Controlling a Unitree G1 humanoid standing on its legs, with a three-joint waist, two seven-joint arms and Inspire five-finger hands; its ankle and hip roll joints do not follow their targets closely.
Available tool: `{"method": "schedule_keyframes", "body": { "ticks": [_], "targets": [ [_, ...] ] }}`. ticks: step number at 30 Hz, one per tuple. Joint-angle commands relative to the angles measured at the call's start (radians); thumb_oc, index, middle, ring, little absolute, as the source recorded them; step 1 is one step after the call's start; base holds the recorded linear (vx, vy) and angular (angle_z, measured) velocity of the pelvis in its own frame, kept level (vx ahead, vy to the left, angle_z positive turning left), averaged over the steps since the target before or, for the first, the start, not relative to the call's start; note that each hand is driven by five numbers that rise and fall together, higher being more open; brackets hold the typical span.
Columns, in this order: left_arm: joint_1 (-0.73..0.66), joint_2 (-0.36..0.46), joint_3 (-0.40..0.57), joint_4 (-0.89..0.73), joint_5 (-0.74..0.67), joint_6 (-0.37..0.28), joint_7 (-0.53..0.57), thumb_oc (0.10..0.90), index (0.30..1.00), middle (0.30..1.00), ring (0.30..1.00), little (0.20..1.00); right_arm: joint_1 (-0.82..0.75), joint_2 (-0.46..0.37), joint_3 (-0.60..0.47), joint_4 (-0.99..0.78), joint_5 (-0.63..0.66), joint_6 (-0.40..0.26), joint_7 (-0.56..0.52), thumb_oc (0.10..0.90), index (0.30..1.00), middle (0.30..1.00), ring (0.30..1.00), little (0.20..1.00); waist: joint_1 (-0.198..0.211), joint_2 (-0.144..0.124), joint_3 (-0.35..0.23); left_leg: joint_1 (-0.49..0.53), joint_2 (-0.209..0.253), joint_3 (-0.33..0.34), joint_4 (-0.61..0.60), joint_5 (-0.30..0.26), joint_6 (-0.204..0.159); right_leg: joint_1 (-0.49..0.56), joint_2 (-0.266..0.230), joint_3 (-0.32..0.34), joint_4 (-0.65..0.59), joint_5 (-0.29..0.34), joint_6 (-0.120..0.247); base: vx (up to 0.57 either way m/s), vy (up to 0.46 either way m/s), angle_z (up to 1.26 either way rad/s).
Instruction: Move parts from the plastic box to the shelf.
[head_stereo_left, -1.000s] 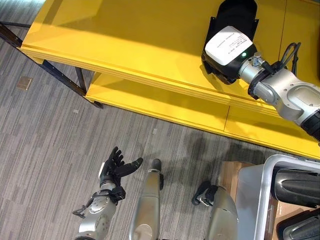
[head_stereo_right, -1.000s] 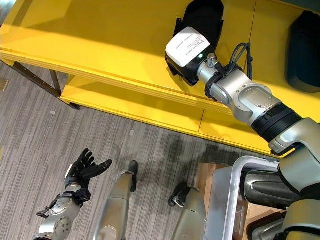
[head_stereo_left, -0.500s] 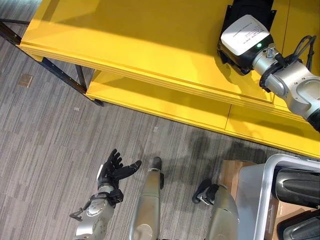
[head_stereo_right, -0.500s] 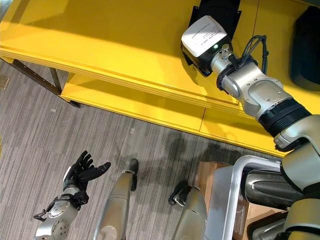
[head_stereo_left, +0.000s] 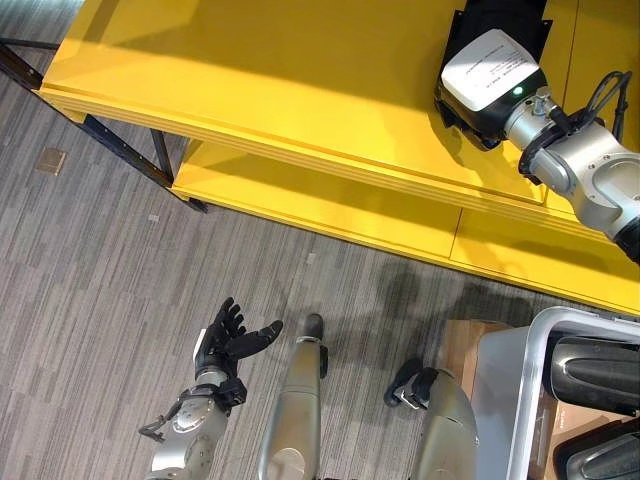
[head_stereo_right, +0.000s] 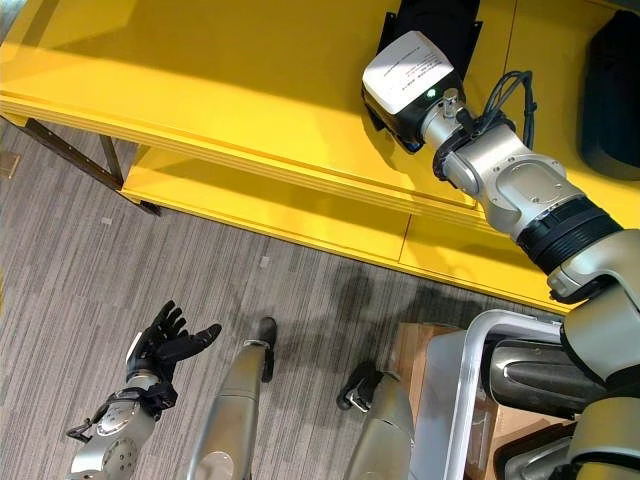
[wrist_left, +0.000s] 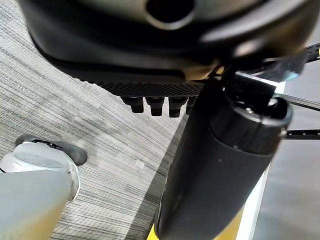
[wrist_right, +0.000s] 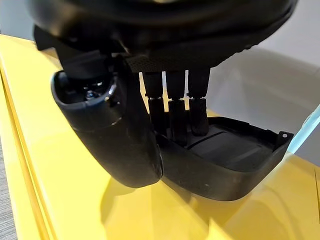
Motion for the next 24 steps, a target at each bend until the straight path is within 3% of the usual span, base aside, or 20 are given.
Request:
{"method": "schedule_keyframes", "body": {
  "ticks": [1,24],
  "targets": [
    [0.014,0.059,0.04,-0.035,-0.033,-0.098,-0.004,0.9,1.0,1.0,1.0,1.0,-0.142,-0.018,-0.005,0.024,0.026,0.035,-0.051,0.9,1.0,1.0,1.0,1.0,0.017,-0.011,-0.066,0.025,0.069,-0.065,0.075,-0.167,-0.036,0.006,0.034,0.069,-0.039,-0.022,0.048,0.0,0.0,0.0],
    [0.011,0.049,0.061,-0.032,-0.049,-0.09,0.0,0.9,1.0,1.0,1.0,1.0,-0.096,-0.054,-0.029,-0.148,0.108,-0.007,0.005,0.9,1.0,1.0,1.0,1.0,-0.002,-0.032,-0.07,0.045,0.078,-0.056,0.061,-0.166,-0.037,0.02,0.045,0.074,-0.063,-0.005,0.052,0.0,0.001,-0.01]
  ]
}}
